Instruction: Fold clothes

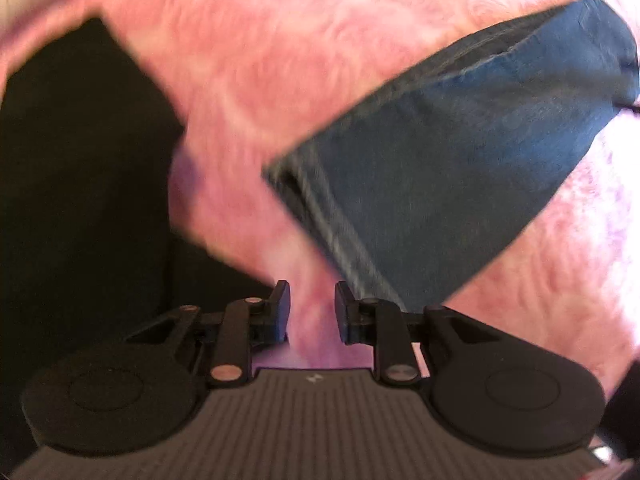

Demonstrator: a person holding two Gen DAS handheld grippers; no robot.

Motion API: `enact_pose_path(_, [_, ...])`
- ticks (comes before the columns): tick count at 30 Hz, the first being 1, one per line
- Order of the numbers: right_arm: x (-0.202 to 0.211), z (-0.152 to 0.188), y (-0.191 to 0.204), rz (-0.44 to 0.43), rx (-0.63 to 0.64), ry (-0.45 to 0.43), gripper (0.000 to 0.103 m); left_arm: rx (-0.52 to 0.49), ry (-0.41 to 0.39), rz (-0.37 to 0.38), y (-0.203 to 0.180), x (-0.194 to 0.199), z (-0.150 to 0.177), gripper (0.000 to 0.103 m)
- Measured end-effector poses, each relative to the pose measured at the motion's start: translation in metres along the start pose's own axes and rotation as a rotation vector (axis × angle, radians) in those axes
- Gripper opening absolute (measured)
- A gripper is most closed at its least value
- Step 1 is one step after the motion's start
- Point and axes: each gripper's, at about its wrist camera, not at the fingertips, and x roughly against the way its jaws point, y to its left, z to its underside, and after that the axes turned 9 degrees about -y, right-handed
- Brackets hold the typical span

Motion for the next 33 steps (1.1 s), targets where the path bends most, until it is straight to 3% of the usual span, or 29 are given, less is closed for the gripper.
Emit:
enact_pose_path(2, [-0.014, 0.002, -0.028, -0.038, 0.136, -0.021, 0.067, -0.090, -0.069, -0.029, -0.016, -0.002, -0.020, 0.033])
enact_pose_path(6, [-0.061, 0.003, -0.074, -0.124, 0.414, -0.016, 0.056, -0.299, -0.165, -0.023, -0.051, -0.024, -0.054, 0.047])
enact_pose_path(9, [-0.096, -0.001, -0.099, -0.190, 0.585, -0.007, 0.056, -0.432, -0.137, 0.000, -0.065, -0.054, -0.069, 0.052])
enact_pose_path(11, [-0.111, -0.005, -0.105, -0.243, 0.665, -0.011, 0.056, -0.462, -0.083, 0.033, -0.063, -0.071, -0.072, 0.052])
enact_pose_path(12, [-0.118, -0.006, -0.108, -0.272, 0.696, -0.012, 0.056, -0.453, -0.049, 0.049, -0.059, -0.080, -0.072, 0.051])
enact_pose_path(14, [-0.131, -0.011, -0.112, -0.364, 0.721, 0.028, 0.052, -0.387, -0.013, 0.085, -0.052, -0.085, -0.073, 0.035])
enact_pose_path(15, [-0.135, -0.014, -0.114, -0.391, 0.699, 0.061, 0.036, -0.353, -0.006, 0.079, -0.048, -0.083, -0.073, 0.026])
enact_pose_path(16, [-0.138, -0.017, -0.115, -0.417, 0.677, 0.094, 0.022, -0.321, 0.001, 0.073, -0.044, -0.081, -0.074, 0.003])
enact_pose_path(19, [-0.137, -0.027, -0.124, -0.434, 0.614, 0.132, 0.003, -0.228, -0.027, 0.070, -0.031, -0.057, -0.074, 0.003])
enact_pose_path(20, [-0.133, -0.030, -0.128, -0.429, 0.601, 0.119, 0.002, -0.197, -0.042, 0.071, -0.025, -0.051, -0.075, 0.003])
enact_pose_path(22, [-0.124, -0.042, -0.139, -0.404, 0.561, 0.075, 0.001, -0.145, -0.063, 0.071, -0.017, -0.048, -0.077, 0.003])
enact_pose_path(24, [-0.128, -0.047, -0.145, -0.390, 0.533, 0.051, 0.001, -0.122, -0.033, 0.069, -0.015, -0.059, -0.078, 0.003])
enact_pose_path(26, [-0.139, -0.051, -0.145, -0.370, 0.537, 0.036, 0.007, -0.106, -0.006, 0.051, -0.016, -0.073, -0.079, 0.007])
enact_pose_path(28, [-0.156, -0.042, -0.134, -0.308, 0.586, 0.041, 0.023, -0.060, 0.002, 0.033, -0.014, -0.081, -0.082, 0.009])
enact_pose_path(30, [-0.159, -0.038, -0.133, -0.234, 0.544, 0.026, 0.032, -0.043, -0.004, 0.024, -0.013, -0.078, -0.080, 0.010])
enact_pose_path(33, [-0.132, -0.032, -0.143, -0.179, 0.344, -0.048, 0.048, -0.049, -0.021, -0.025, -0.014, -0.065, -0.078, 0.018])
